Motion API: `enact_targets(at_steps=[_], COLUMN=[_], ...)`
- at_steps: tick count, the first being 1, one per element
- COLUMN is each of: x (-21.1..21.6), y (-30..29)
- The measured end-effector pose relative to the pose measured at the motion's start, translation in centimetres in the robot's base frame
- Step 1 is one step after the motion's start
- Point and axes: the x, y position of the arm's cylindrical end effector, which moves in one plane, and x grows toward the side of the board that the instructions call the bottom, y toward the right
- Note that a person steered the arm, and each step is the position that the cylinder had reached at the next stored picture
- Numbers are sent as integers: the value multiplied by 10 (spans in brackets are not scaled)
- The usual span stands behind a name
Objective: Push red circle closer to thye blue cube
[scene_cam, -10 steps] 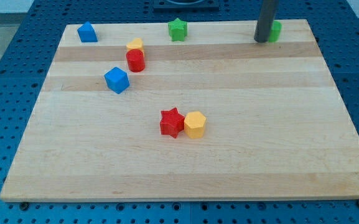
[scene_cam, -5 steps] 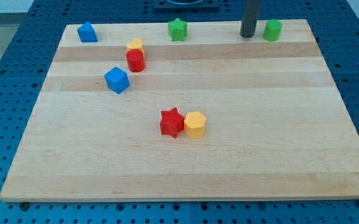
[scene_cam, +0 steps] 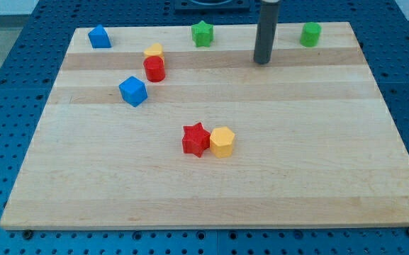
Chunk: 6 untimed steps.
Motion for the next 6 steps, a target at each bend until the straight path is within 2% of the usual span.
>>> enact_targets(at_steps=[1, 3, 4, 5, 6], x=[13, 9, 7, -13, -1], y=[-50, -187, -197, -191, -240])
